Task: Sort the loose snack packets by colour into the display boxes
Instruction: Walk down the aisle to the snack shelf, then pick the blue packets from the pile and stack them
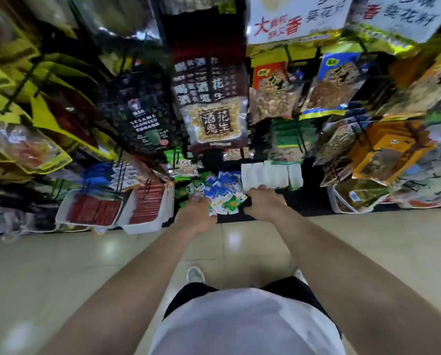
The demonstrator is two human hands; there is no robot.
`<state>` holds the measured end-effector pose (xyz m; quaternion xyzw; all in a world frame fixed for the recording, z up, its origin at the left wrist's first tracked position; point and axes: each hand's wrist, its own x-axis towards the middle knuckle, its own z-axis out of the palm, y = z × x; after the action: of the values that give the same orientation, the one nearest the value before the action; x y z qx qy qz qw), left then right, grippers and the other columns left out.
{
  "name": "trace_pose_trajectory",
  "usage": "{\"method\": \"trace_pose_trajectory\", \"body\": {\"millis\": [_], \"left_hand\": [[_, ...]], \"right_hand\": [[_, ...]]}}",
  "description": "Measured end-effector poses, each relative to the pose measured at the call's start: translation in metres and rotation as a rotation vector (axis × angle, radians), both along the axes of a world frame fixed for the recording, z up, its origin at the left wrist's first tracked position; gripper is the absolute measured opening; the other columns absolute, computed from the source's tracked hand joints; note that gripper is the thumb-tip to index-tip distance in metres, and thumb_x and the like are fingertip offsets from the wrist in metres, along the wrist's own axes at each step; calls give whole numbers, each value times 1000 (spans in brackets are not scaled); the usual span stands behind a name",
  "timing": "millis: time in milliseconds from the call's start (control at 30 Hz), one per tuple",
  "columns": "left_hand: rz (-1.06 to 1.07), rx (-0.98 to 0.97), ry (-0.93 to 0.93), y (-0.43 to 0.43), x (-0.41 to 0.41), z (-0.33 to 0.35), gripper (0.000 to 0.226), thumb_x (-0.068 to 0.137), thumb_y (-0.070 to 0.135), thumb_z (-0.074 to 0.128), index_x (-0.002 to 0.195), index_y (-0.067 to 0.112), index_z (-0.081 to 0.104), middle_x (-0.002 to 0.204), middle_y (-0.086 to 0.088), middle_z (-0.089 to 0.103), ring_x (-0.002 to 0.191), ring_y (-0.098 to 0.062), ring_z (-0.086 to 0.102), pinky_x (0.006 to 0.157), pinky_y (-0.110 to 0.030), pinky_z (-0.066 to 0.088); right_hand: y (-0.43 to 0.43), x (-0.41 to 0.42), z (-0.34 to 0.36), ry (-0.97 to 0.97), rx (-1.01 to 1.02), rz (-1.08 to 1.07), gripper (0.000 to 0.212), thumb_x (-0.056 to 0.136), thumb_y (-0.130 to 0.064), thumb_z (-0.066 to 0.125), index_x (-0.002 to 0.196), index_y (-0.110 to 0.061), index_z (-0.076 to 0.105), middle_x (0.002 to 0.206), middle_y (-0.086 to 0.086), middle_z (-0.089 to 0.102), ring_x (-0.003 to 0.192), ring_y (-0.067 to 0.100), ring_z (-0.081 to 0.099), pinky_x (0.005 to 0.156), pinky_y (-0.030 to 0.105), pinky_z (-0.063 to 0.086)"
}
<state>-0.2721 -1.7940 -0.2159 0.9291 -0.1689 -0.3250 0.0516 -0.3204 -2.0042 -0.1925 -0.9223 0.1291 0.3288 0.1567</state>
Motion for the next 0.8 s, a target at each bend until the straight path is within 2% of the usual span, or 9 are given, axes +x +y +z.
{"method": "trace_pose_trajectory", "body": {"millis": [100, 167, 367, 500, 600, 667, 733, 800], "left_hand": [[-23, 21, 18, 50, 3, 2, 69, 92, 48, 57, 151, 23, 31, 149, -10, 40, 135, -31, 42, 104, -43, 45], [-18, 15, 24, 70, 4, 0, 66, 91, 46, 57, 149, 25, 34, 145, -10, 45, 133, -31, 44, 102, -44, 46], [83, -6, -11, 75, 14, -48, 62, 91, 47, 56, 143, 19, 39, 141, -10, 47, 127, -32, 48, 99, -46, 48], [125, -5, -44, 61, 28, -148, 61, 94, 47, 56, 143, 15, 40, 141, -12, 46, 125, -35, 49, 96, -45, 48], [123, 21, -25, 42, 45, -240, 59, 93, 49, 55, 140, 16, 41, 142, -11, 45, 128, -34, 47, 100, -46, 46], [107, 26, -39, 29, 56, -303, 59, 93, 50, 53, 139, 14, 42, 141, -13, 46, 127, -34, 48, 97, -45, 47], [116, 11, -72, 18, 64, -366, 56, 93, 48, 53, 135, 12, 43, 133, -14, 51, 120, -34, 51, 93, -44, 48], [133, -13, -98, 7, 66, -414, 57, 93, 46, 56, 137, 13, 42, 131, -13, 51, 118, -33, 52, 91, -44, 50]], "right_hand": [[53, 13, 4, -33, 10, 57, 70, 89, -46, 60, 150, -22, 36, 144, 14, 42, 129, 37, 44, 99, 47, 43], [71, 16, 2, -23, 6, 78, 65, 90, -45, 60, 147, -22, 40, 147, 14, 39, 130, 36, 43, 100, 47, 43], [71, 32, -56, -8, -46, 193, 60, 89, -45, 60, 142, -23, 44, 143, 13, 44, 125, 35, 47, 96, 46, 45], [56, 53, -151, 4, -85, 264, 67, 89, -54, 60, 147, -28, 39, 149, 14, 39, 127, 38, 47, 100, 48, 46], [36, 70, -241, -29, -112, 279, 71, 91, -54, 59, 152, -29, 33, 156, 12, 31, 132, 37, 44, 103, 48, 43], [22, 79, -304, -48, -141, 286, 77, 91, -52, 59, 156, -26, 26, 158, 11, 29, 134, 36, 43, 102, 47, 41], [8, 84, -367, -58, -145, 259, 82, 90, -52, 59, 158, -24, 23, 153, 12, 37, 132, 35, 45, 100, 46, 40], [-2, 86, -419, -66, -128, 228, 79, 87, -51, 60, 154, -22, 30, 146, 13, 44, 131, 35, 46, 100, 44, 41]]}}
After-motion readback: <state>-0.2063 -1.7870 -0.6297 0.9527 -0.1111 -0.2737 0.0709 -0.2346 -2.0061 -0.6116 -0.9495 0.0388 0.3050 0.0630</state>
